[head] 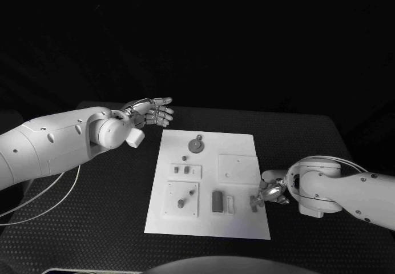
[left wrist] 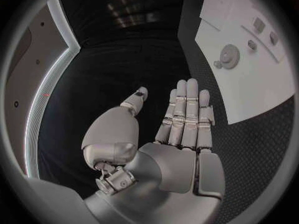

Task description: Assemble the parts on the task board

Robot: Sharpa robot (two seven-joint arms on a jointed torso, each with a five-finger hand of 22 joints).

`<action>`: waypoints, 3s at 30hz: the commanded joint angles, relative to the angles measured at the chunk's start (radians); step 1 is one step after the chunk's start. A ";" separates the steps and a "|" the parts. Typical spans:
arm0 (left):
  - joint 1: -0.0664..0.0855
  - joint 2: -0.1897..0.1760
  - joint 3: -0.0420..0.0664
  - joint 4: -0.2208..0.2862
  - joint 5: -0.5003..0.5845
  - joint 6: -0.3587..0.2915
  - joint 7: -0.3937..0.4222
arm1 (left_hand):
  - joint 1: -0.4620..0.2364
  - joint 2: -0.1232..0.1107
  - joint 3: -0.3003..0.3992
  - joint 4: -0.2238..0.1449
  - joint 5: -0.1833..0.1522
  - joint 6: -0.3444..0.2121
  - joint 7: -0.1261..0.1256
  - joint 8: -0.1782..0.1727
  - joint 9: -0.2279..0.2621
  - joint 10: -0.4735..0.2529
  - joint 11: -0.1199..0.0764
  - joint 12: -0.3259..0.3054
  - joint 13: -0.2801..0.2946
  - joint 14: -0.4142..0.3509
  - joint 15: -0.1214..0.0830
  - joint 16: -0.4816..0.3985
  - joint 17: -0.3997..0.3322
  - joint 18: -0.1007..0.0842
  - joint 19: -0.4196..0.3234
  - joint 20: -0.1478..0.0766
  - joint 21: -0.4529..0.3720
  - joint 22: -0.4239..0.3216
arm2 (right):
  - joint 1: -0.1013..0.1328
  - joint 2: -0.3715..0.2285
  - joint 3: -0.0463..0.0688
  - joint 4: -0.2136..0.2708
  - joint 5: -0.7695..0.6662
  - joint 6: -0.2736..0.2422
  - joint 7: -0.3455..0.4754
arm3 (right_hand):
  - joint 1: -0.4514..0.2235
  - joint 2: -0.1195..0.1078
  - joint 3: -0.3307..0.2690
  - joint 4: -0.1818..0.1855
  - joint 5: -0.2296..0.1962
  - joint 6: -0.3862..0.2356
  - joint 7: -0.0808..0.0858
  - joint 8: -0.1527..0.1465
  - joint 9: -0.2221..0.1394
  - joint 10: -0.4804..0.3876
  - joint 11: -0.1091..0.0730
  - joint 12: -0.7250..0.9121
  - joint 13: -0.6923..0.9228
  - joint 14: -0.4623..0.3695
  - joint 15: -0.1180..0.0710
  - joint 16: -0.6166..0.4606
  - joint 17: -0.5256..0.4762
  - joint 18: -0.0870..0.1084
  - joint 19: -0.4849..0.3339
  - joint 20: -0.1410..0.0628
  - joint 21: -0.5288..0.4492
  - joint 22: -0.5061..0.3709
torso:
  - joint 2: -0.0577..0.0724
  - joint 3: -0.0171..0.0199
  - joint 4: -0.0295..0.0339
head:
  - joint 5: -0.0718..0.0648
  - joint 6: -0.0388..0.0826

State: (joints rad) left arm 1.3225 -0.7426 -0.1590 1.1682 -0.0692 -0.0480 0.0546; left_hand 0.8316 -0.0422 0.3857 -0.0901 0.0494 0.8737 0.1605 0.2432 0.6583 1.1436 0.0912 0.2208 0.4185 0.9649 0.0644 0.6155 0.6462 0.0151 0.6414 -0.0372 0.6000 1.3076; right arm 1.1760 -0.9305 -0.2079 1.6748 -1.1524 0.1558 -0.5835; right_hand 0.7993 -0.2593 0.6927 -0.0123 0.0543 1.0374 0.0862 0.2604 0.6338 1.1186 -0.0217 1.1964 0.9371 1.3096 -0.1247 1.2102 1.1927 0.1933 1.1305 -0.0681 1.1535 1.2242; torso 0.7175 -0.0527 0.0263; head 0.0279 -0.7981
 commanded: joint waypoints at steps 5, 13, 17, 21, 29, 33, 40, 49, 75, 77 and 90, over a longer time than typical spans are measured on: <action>0.001 -0.001 0.001 0.003 -0.008 0.013 0.009 | 0.003 -0.005 -0.002 0.005 0.000 0.007 -0.001 -0.004 -0.001 -0.004 -0.004 0.005 -0.001 -0.007 -0.001 -0.006 0.001 0.009 -0.001 0.001 -0.006 0.019 | -0.023 0.027 0.000 -0.018 -0.035 0.003 -0.001 | -0.006 -0.007 0.002 0.009 -0.006 0.003 0.001 0.006 0.002 0.007 -0.002 -0.004 -0.001 0.001 0.001 -0.002 -0.001 0.068 0.003 0.005 0.007 -0.002 | 0.000 -0.0003 0.0004 | -0.002 0.002; 0.001 -0.005 0.001 0.004 -0.010 0.014 0.010 | 0.002 -0.006 -0.003 0.005 0.000 0.007 -0.001 -0.004 -0.001 -0.004 -0.003 0.005 -0.001 -0.007 -0.001 -0.006 0.001 0.009 -0.001 0.001 -0.006 0.019 | -0.042 0.045 0.000 -0.044 -0.046 0.005 -0.009 | -0.005 -0.005 0.005 0.012 -0.006 0.003 0.001 0.006 0.002 0.007 -0.002 -0.004 -0.001 0.001 0.001 -0.002 -0.001 0.068 0.003 0.005 0.007 -0.002 | 0.000 -0.0006 0.0007 | -0.001 -0.005; 0.001 -0.006 0.001 0.006 -0.010 0.015 0.011 | 0.002 -0.006 -0.003 0.005 0.000 0.007 -0.001 -0.004 -0.001 -0.004 -0.003 0.005 -0.002 -0.007 0.000 -0.006 0.001 0.009 -0.001 0.002 -0.006 0.019 | -0.047 0.055 0.000 -0.054 -0.069 -0.009 -0.012 | -0.005 -0.003 0.007 0.014 -0.006 0.003 0.001 0.006 0.003 0.007 -0.002 -0.004 -0.001 0.001 0.001 -0.002 -0.001 0.068 0.003 0.005 0.007 -0.002 | 0.000 -0.0009 0.0007 | -0.001 -0.005; 0.001 -0.006 0.001 0.007 -0.010 0.017 0.011 | 0.002 -0.006 -0.003 0.006 0.000 0.007 -0.001 -0.004 -0.001 -0.004 -0.003 0.005 -0.002 -0.007 0.000 -0.006 0.001 0.009 -0.001 0.002 -0.006 0.019 | -0.057 0.077 0.000 -0.067 -0.096 -0.032 -0.024 | -0.004 0.001 0.011 0.018 -0.006 0.005 0.000 0.007 0.004 0.009 -0.002 -0.004 -0.001 0.005 0.001 0.001 0.003 0.068 0.004 0.005 0.009 -0.003 | 0.000 -0.0008 -0.0001 | 0.000 -0.004; 0.001 -0.008 0.001 0.008 -0.010 0.019 0.010 | 0.001 -0.005 -0.004 0.007 0.000 0.007 -0.001 -0.004 -0.001 -0.004 -0.003 0.005 -0.002 -0.007 0.000 -0.006 0.001 0.009 -0.001 0.002 -0.006 0.019 | -0.083 0.106 -0.001 -0.079 -0.171 -0.033 -0.028 | 0.012 -0.001 0.044 0.022 -0.006 0.006 -0.001 0.007 0.006 0.010 -0.003 -0.003 -0.001 0.008 0.000 0.004 0.006 0.068 0.004 0.004 0.012 -0.004 | -0.001 -0.0018 0.0009 | -0.001 -0.003; 0.001 -0.010 0.001 0.009 -0.010 0.020 0.009 | 0.001 -0.005 -0.004 0.007 0.000 0.007 -0.001 -0.004 -0.001 -0.004 -0.003 0.005 -0.002 -0.007 0.000 -0.006 0.001 0.009 -0.001 0.002 -0.006 0.019 | -0.090 0.108 -0.002 -0.076 -0.186 -0.031 -0.029 | 0.060 0.008 0.072 -0.010 -0.006 0.004 -0.002 0.006 0.008 0.009 -0.004 -0.003 0.000 0.006 -0.001 0.002 0.004 0.068 0.003 0.001 0.014 -0.004 | -0.001 -0.0018 0.0010 | 0.001 -0.005; 0.001 -0.012 0.001 0.011 -0.011 0.020 0.007 | 0.000 -0.005 -0.004 0.008 0.000 0.007 -0.001 -0.004 -0.001 -0.004 -0.003 0.006 -0.002 -0.007 0.000 -0.006 0.001 0.009 -0.001 0.002 -0.006 0.019 | -0.092 0.111 -0.002 -0.059 -0.211 -0.040 -0.030 | 0.163 0.054 0.129 -0.115 -0.003 0.000 0.003 0.002 0.009 0.007 0.000 -0.003 0.001 0.001 0.003 -0.007 -0.001 0.068 -0.004 0.004 0.019 -0.006 | -0.001 -0.0011 0.0004 | 0.002 -0.006; 0.001 -0.015 0.001 0.013 -0.014 0.021 0.004 | 0.000 -0.004 -0.004 0.009 0.000 0.007 -0.001 -0.004 -0.001 -0.003 -0.003 0.006 -0.002 -0.007 0.000 -0.006 0.001 0.009 -0.001 0.002 -0.006 0.019 | -0.093 0.098 -0.002 -0.030 -0.195 -0.063 -0.026 | 0.215 0.091 0.181 -0.225 0.028 -0.021 0.017 -0.023 -0.012 0.007 0.014 -0.004 0.001 -0.003 0.015 -0.019 -0.008 0.068 -0.012 0.019 0.023 -0.013 | -0.001 -0.0005 -0.0007 | 0.003 -0.006; 0.001 -0.018 0.000 0.017 -0.018 0.026 -0.001 | 0.000 -0.005 -0.005 0.010 0.000 0.007 -0.001 -0.004 -0.002 -0.003 -0.003 0.006 -0.002 -0.007 -0.001 -0.006 0.002 0.009 -0.001 0.002 -0.005 0.019 | -0.072 0.041 0.019 0.025 0.111 -0.226 0.032 | 0.159 0.105 0.248 -0.235 0.200 -0.023 0.025 -0.044 -0.071 0.023 0.022 -0.003 -0.008 0.014 0.022 -0.023 -0.007 0.068 0.001 0.025 0.034 -0.032 | 0.000 -0.0005 0.0005 | 0.005 -0.001; 0.001 -0.019 0.000 0.018 -0.018 0.025 -0.001 | 0.000 -0.005 -0.005 0.010 0.000 0.007 -0.001 -0.004 -0.002 -0.003 -0.003 0.006 -0.002 -0.007 -0.001 -0.005 0.002 0.009 -0.001 0.002 -0.005 0.019 | -0.072 0.042 0.020 0.026 0.135 -0.233 0.033 | 0.156 0.102 0.245 -0.234 0.203 -0.023 0.025 -0.044 -0.072 0.023 0.022 -0.003 -0.008 0.014 0.022 -0.024 -0.007 0.068 0.001 0.025 0.035 -0.033 | 0.000 -0.0007 0.0004 | 0.005 -0.002; 0.001 -0.020 0.000 0.019 -0.019 0.026 -0.002 | 0.001 -0.006 -0.005 0.011 0.000 0.007 -0.001 -0.004 -0.002 -0.003 -0.003 0.007 -0.003 -0.007 -0.001 -0.005 0.002 0.009 -0.001 0.001 -0.005 0.019 | -0.067 0.082 0.020 0.002 0.196 -0.199 0.009 | 0.136 0.092 0.209 -0.226 0.208 -0.018 0.024 -0.041 -0.079 0.020 0.021 -0.004 -0.009 0.014 0.021 -0.025 -0.005 0.068 0.002 0.023 0.036 -0.039 | 0.000 -0.0020 -0.0001 | 0.003 -0.004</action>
State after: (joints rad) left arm 1.3228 -0.7632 -0.1593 1.1838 -0.0848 -0.0370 0.0476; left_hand 0.8316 -0.0421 0.3811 -0.0855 0.0494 0.8736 0.1606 0.2432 0.6583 1.1436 0.0912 0.2207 0.4169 0.9649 0.0644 0.6156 0.6467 0.0151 0.6414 -0.0372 0.6000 1.3074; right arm 1.1090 -0.8547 -0.1876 1.6787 -0.9924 -0.0571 -0.5693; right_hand 0.9434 -0.1616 0.9073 -0.2387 0.2596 1.0105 0.1110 0.2235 0.5561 1.1347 -0.0022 1.1917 0.9293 1.3206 -0.1071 1.1880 1.1858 0.2035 1.1293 -0.0446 1.1848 1.1865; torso 0.7173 -0.0544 0.0263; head 0.0329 -0.8018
